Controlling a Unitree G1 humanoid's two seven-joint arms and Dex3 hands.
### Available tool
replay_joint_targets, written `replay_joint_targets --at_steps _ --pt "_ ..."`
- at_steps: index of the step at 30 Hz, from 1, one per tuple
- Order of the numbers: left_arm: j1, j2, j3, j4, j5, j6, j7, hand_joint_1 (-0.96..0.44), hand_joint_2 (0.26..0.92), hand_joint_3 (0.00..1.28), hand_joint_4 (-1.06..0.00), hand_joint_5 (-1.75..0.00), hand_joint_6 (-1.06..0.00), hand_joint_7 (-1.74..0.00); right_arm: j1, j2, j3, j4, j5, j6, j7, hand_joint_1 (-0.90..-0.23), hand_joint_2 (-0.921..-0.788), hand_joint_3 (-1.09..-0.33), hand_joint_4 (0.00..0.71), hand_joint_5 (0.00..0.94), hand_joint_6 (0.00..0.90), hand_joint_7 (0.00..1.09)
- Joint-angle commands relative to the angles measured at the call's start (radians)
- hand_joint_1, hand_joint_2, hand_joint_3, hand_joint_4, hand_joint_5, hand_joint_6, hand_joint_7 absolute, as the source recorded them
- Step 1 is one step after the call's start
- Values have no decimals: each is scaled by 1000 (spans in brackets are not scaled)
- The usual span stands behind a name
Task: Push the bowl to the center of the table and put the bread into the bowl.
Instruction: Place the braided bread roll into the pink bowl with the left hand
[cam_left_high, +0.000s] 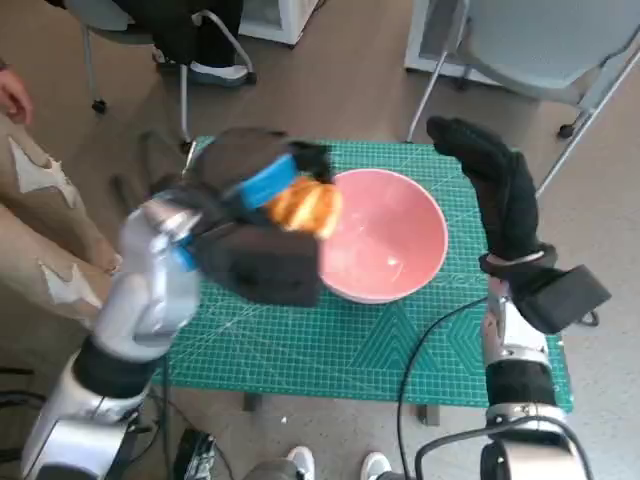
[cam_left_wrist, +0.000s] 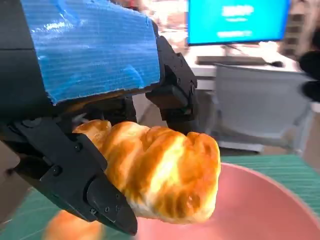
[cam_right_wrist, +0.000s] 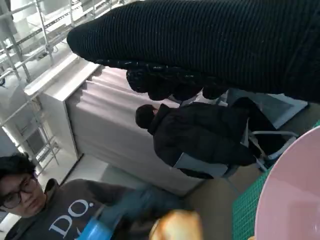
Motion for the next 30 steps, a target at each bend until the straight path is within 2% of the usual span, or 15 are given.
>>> replay_joint_targets --at_steps 1,6,10,12,13,15,17,20,22,26,27,30 --pt "-113 -51 -35 141 3 -52 38 2 919 44 -744 -1163 -631 -1113 39 -7 -4 -1 -9 18 -17 -672 -921 -855 167 1 0 450" --pt "-201 -95 -60 294 -3 -102 62 2 920 62 -711 -1186 -617 -1142 49 -11 -4 -11 -13 21 -30 -674 -921 -854 167 1 0 450" --pt "-267 -131 -76 420 -5 -131 82 1 916 87 -664 -1286 -636 -1073 57 -13 -3 -20 -17 23 -41 -671 -921 -854 167 1 0 451" --pt "-296 -149 -83 477 -6 -137 89 3 826 272 -623 -1393 -644 -1049 61 -13 -2 -25 -18 24 -47 -670 -921 -854 167 1 0 451" --pt "-309 -156 -85 501 -6 -139 92 4 741 452 -581 -1495 -630 -1089 63 -13 -1 -28 -19 25 -49 -669 -921 -853 168 1 0 451" --pt "-332 -172 -90 549 -6 -141 97 5 656 633 -539 -1598 -614 -1136 66 -14 0 -33 -22 27 -55 -668 -921 -852 167 1 1 451" --pt "-351 -185 -93 588 -6 -141 102 6 607 743 -511 -1662 -596 -1172 68 -12 1 -36 -24 28 -60 -668 -921 -852 168 2 2 452" --pt "-373 -202 -100 637 -5 -144 111 6 610 747 -507 -1666 -583 -1176 70 -11 1 -39 -27 30 -66 -669 -921 -851 168 2 2 452" --pt "-386 -212 -104 667 -4 -147 116 4 645 679 -521 -1516 -553 -1300 72 -10 1 -43 -28 31 -69 -670 -921 -851 168 2 3 452" --pt "-405 -230 -111 723 -5 -155 134 2 702 570 -533 -1412 -542 -1338 76 -8 1 -46 -29 33 -74 -671 -921 -849 168 2 3 453" --pt "-408 -233 -112 733 -6 -158 139 3 723 534 -537 -1459 -551 -1253 76 -8 1 -45 -28 33 -74 -671 -921 -849 169 2 3 453" --pt "-415 -240 -113 765 -11 -175 161 5 747 490 -540 -1518 -567 -1146 75 -7 0 -41 -27 33 -76 -671 -921 -847 169 2 3 453"
